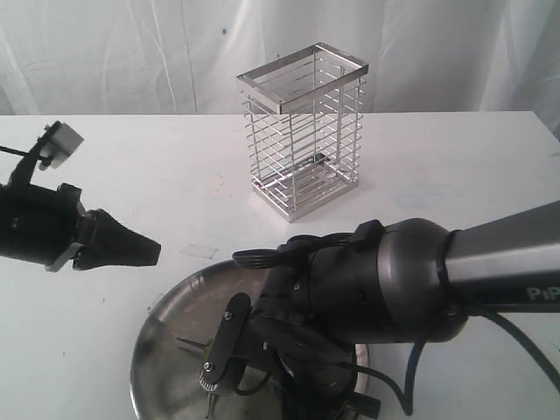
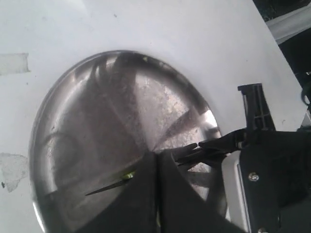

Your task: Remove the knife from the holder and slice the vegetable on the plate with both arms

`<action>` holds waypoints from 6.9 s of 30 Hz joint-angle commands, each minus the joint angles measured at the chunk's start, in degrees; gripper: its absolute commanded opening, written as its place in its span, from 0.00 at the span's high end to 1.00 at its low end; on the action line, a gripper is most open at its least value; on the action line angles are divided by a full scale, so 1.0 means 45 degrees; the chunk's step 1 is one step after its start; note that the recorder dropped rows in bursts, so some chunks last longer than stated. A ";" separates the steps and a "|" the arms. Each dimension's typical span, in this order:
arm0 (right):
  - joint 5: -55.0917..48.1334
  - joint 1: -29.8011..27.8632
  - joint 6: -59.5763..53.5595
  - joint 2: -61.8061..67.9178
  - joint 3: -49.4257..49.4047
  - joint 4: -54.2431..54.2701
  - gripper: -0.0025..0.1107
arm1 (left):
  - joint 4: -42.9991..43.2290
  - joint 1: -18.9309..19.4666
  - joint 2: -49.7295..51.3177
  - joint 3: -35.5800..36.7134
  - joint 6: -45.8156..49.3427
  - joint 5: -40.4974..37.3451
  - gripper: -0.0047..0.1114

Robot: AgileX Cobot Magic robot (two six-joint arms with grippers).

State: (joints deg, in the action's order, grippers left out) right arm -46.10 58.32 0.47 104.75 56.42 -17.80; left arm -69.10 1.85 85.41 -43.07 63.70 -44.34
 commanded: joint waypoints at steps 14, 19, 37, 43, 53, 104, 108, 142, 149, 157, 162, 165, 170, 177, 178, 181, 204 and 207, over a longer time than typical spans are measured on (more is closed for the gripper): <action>0.0248 -0.0017 -0.0104 0.0000 0.0043 0.0093 0.98 | -0.0044 -0.2873 0.2211 0.0836 0.0116 0.3254 0.96; 0.0248 -0.0017 -0.0104 0.0000 0.0043 0.0093 0.98 | -0.0370 -0.2873 0.2659 0.0836 0.0162 0.3479 0.96; 0.0240 -0.0017 -0.0104 0.0000 0.0043 0.0068 0.98 | -0.2322 -0.3702 0.4925 0.0813 0.2112 0.4337 0.96; -0.0405 -0.0017 -0.0104 0.0000 0.0043 0.0009 0.98 | -0.2402 -0.3621 0.3850 0.0797 0.2112 0.4343 0.96; -0.2451 -0.0017 -0.0020 -0.0024 0.0043 -0.0863 0.98 | -0.1154 -0.3621 0.1527 0.0797 0.0926 0.3983 0.96; -0.5302 -0.0017 0.0777 -0.1166 0.0070 -0.1716 0.98 | -0.0687 -0.3621 0.1491 0.0820 -0.0113 0.2864 0.66; -0.5302 -0.0017 0.0392 -0.1166 0.0070 -0.1765 0.98 | -0.0687 -0.3621 0.1491 0.0820 -0.0113 0.2902 0.66; -0.5302 -0.0468 0.1400 0.0366 0.0024 -0.4220 0.98 | -0.0759 -0.3621 0.1491 0.0820 -0.0166 0.2887 0.66; -0.5302 -0.0782 0.1645 0.0199 0.0024 -0.3725 0.98 | -0.0816 -0.3621 0.1491 0.0820 -0.0136 0.2553 0.66; -0.5194 -0.0782 0.1666 -0.1363 0.0024 -0.1712 0.98 | -0.0958 -0.6187 0.1491 0.0820 0.0012 0.4458 0.47; -0.4986 -0.0782 0.1666 -0.1408 0.0024 -0.1685 0.98 | -0.0954 -0.6666 0.1491 0.0820 0.0010 0.5800 0.42; -0.4768 -0.0782 0.1641 -0.1408 0.0024 -0.1685 0.98 | -0.0954 -0.6666 0.1739 0.0820 0.0104 0.5864 0.38; -0.4508 -0.0782 0.1641 -0.1408 0.0024 -0.1685 0.98 | -0.1146 -0.6666 0.2046 0.0820 0.0212 0.5625 0.38; -0.4433 -0.0782 0.1614 -0.1408 0.0024 -0.1707 0.98 | -0.1780 -0.6666 0.2484 0.0797 0.0701 0.5352 0.38; -0.4433 -0.0782 0.1614 -0.1408 0.0024 -0.1707 0.98 | -0.1974 -0.6666 0.2585 0.0797 0.0894 0.5326 0.38; -0.4433 -0.0782 0.1614 -0.1408 0.0024 -0.1707 0.98 | -0.2518 -0.6666 0.2858 0.0797 0.1322 0.5294 0.38; -0.4656 -0.0782 0.1614 -0.1408 0.0024 -0.1595 0.98 | -0.0709 -0.6644 0.0925 0.0797 0.0833 0.6846 0.96; -0.4818 -0.0782 0.1258 -0.1408 0.0024 -0.0998 0.98 | -0.0709 -0.6644 0.1023 0.0797 0.0833 0.7001 0.96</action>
State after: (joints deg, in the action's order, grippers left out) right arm -66.66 54.96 7.49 99.07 56.55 -24.41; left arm -72.44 -28.02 90.23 -39.87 68.15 -12.65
